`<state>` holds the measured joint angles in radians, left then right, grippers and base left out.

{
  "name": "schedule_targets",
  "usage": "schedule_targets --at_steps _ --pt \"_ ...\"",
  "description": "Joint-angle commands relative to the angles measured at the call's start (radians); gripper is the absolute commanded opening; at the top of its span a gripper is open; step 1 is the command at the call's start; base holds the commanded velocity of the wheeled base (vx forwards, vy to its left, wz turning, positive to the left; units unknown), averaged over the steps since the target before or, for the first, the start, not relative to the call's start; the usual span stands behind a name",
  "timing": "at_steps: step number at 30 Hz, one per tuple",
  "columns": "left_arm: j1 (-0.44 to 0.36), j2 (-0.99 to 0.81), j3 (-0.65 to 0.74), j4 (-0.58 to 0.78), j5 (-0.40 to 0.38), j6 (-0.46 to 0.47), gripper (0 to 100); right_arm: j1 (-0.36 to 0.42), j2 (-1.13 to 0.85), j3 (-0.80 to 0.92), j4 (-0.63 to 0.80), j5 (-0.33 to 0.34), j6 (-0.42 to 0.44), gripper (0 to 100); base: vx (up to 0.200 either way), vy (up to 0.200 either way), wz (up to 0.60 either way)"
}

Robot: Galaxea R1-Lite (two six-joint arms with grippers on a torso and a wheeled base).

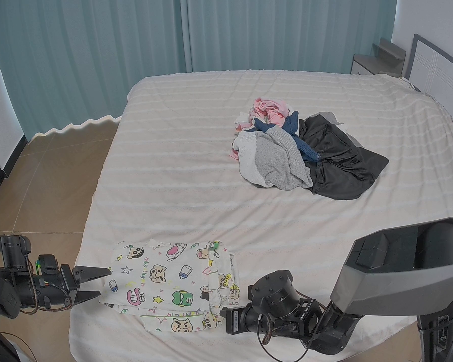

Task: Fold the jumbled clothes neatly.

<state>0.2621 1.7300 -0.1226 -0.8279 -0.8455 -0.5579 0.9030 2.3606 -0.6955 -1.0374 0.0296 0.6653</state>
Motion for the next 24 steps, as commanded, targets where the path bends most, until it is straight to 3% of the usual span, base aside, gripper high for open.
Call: schedule_targets --at_steps 1,11,12,24 --pt "0.000 0.002 0.000 0.000 0.000 0.000 100 -0.012 -0.011 0.005 -0.004 0.003 0.000 0 0.000 0.000 0.00" --pt "0.000 0.002 0.000 0.000 0.000 0.000 100 -0.013 0.014 -0.062 0.007 0.004 0.003 0 0.000 0.000 0.00" --pt "0.000 0.002 0.000 0.000 0.000 0.000 100 -0.013 0.017 -0.068 0.008 0.004 0.003 100 0.000 0.000 0.00" --pt "0.000 0.003 0.000 0.000 0.000 0.000 100 0.001 0.080 -0.179 -0.001 0.004 0.005 100 0.000 0.000 0.00"
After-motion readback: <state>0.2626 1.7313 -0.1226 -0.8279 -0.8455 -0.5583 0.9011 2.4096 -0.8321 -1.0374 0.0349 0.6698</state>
